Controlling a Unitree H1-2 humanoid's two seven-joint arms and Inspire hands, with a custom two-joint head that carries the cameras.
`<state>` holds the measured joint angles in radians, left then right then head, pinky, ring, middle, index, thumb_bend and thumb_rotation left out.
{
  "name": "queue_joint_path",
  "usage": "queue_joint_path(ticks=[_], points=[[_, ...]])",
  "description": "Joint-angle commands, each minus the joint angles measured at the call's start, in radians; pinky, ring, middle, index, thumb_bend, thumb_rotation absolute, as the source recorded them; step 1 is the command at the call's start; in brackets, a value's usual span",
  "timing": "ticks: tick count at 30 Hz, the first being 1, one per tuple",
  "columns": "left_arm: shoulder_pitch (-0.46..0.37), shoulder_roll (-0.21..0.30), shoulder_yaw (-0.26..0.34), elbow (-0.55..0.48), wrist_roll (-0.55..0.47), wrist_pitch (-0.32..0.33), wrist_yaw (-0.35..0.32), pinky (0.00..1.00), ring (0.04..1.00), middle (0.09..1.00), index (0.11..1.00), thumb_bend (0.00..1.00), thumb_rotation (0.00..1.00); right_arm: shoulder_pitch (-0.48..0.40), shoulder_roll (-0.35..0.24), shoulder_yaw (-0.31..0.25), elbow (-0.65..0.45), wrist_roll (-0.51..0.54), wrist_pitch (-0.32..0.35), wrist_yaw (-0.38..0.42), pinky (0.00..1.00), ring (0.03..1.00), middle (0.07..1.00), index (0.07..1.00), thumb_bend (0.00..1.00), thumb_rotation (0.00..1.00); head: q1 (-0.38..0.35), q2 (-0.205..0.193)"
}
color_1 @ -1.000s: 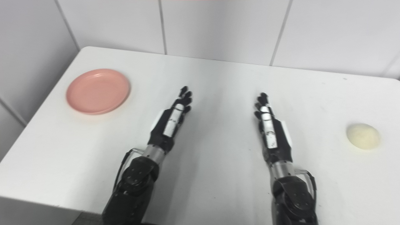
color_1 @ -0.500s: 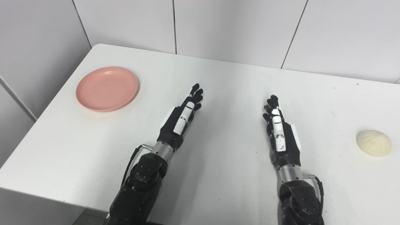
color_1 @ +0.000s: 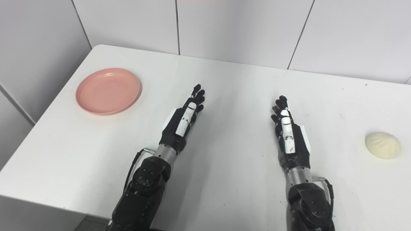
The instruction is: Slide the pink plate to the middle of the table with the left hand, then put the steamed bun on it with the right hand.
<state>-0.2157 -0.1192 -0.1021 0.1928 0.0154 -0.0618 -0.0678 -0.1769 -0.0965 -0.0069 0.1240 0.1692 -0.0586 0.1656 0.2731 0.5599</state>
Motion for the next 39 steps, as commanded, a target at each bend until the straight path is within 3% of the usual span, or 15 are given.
queue_joint_path(ticks=[1, 10, 24, 29, 39], points=[[0.001, -0.001, 0.007, -0.037, -0.013, -0.007, 0.004, 1.0, 1.0, 1.0, 1.0, 0.39, 1.0, 0.053, -0.011, -0.013, 0.06, 0.004, -0.04, 0.012, 1.0, 1.0, 1.0, 1.0, 0.17, 1.0, -0.002, 0.005], [-0.038, -0.002, 0.041, -0.207, -0.034, 0.043, 0.019, 1.0, 0.98, 0.986, 1.0, 0.49, 1.0, 0.052, -0.028, -0.013, 0.063, 0.013, -0.04, 0.027, 1.0, 1.0, 1.0, 1.0, 0.2, 1.0, 0.013, 0.012], [-0.057, 0.041, 0.148, -0.436, -0.06, 0.071, 0.07, 1.0, 0.981, 0.987, 0.998, 0.5, 1.0, 0.053, -0.053, -0.021, 0.059, 0.022, -0.02, 0.041, 1.0, 1.0, 1.0, 1.0, 0.2, 1.0, 0.057, 0.001], [-0.08, 0.065, 0.214, -0.47, -0.068, 0.067, 0.111, 1.0, 0.969, 0.977, 0.989, 0.46, 1.0, 0.054, -0.061, -0.029, 0.057, 0.034, -0.019, 0.048, 1.0, 1.0, 1.0, 1.0, 0.19, 1.0, 0.07, -0.001], [-0.151, 0.14, 0.328, -0.416, -0.095, 0.043, 0.179, 1.0, 0.983, 0.994, 1.0, 0.47, 1.0, 0.052, -0.079, -0.042, 0.066, 0.041, -0.023, 0.058, 1.0, 1.0, 1.0, 1.0, 0.17, 1.0, 0.106, -0.005]])
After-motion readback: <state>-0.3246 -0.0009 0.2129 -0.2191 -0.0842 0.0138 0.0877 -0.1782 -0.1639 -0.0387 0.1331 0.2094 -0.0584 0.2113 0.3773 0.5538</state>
